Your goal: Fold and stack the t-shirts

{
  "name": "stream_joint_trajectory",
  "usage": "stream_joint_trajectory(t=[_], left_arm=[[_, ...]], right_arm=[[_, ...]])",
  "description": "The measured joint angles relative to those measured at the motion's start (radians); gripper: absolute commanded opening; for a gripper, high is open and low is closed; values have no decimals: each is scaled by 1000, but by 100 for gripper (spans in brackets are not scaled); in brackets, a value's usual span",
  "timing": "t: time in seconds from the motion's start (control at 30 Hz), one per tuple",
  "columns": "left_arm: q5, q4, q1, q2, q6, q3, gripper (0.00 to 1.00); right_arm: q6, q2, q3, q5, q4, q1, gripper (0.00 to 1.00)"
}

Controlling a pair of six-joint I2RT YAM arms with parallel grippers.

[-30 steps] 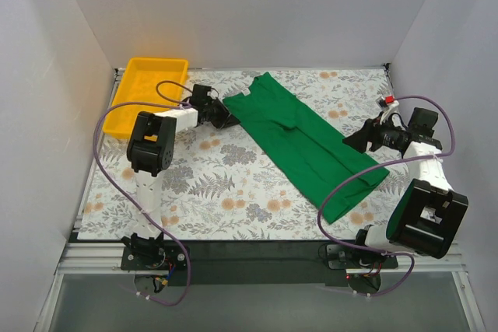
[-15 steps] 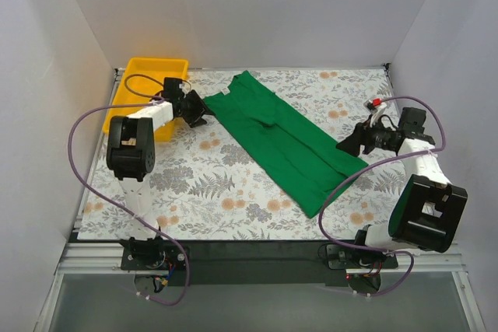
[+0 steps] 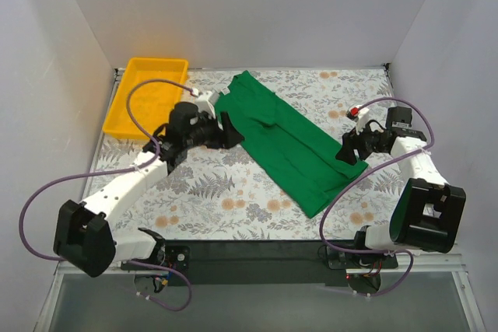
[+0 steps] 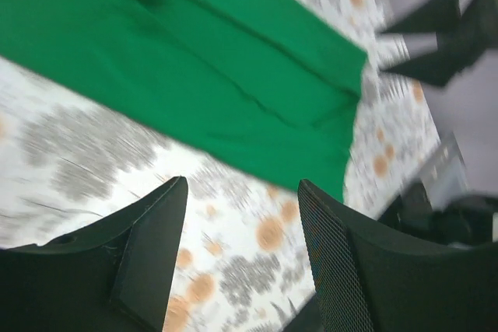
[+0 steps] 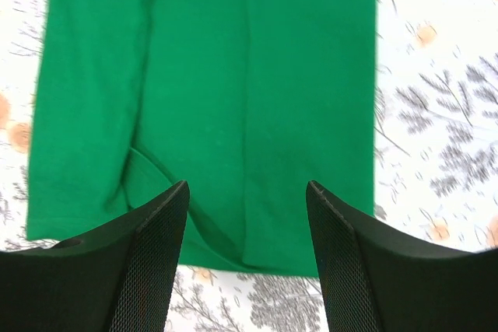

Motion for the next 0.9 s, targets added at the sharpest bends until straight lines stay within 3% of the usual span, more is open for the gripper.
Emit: stream_joint_trajectory(t=[0.3, 0.53, 0.9], left_arm=[[-52, 124, -359, 64, -336, -351, 58], [-117, 288, -484, 236, -495, -298, 58], [-171, 322, -536, 459, -669, -153, 57]], right_arm=[[46, 14, 11, 109, -18, -55, 68], [65, 16, 6, 109, -19, -55, 68], [65, 17, -24, 104, -30, -55, 68]])
